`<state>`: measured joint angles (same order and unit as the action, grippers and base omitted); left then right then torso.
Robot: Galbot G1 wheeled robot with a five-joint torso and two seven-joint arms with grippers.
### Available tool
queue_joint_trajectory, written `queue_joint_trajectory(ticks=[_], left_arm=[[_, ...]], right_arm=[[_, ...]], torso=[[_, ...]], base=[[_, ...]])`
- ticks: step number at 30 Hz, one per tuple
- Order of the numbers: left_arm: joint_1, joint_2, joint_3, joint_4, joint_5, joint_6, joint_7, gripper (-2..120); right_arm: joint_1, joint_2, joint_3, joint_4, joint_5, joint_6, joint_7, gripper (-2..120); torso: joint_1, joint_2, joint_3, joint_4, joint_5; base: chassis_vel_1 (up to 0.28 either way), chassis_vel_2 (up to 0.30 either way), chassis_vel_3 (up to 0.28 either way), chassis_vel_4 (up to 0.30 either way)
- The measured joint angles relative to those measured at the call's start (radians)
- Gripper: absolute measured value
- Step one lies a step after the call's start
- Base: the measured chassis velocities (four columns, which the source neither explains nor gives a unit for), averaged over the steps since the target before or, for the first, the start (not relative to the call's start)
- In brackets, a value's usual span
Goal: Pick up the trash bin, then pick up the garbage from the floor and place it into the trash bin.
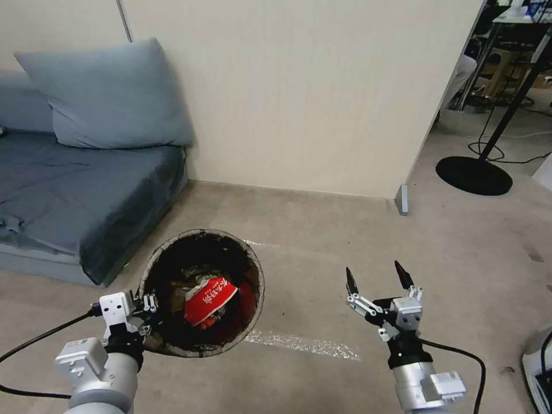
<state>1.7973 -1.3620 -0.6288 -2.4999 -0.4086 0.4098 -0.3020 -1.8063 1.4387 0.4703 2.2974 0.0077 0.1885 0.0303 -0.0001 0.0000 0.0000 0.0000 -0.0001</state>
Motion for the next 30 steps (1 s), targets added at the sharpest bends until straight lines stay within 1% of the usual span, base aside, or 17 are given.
queue_joint_trajectory(ticks=[7,11,17,30], left_arm=[[0.0,0.0,0.005,0.0,0.009,-0.002,0.012,3],[0.0,0.005,0.005,0.0,0.012,-0.002,0.017,3],[-0.004,0.005,0.005,0.0,0.012,-0.003,0.019,3],[-0.005,-0.007,0.005,0.0,0.013,-0.002,0.019,3]], right_arm=[[-0.003,0.027,0.002,0.022,-0.019,-0.008,0.008,100],[-0.007,0.029,-0.003,0.022,-0.024,-0.011,0.008,100],[-0.002,0.015,-0.005,0.028,-0.025,-0.048,0.035,100],[0.004,-0.01,-0.009,0.031,-0.003,-0.07,0.05,100]], torso=[[0.0,0.0,0.0,0.0,0.0001],[0.0,0.0,0.0,0.0,0.0001],[0.0,0.0,0.0,0.0,0.0001],[0.0,0.0,0.0,0.0,0.0001]], base=[[0.0,0.0,0.0,0.0],[0.0,0.0,0.0,0.0],[0.005,0.011,0.008,0.006],[0.048,0.062,0.057,0.053]])
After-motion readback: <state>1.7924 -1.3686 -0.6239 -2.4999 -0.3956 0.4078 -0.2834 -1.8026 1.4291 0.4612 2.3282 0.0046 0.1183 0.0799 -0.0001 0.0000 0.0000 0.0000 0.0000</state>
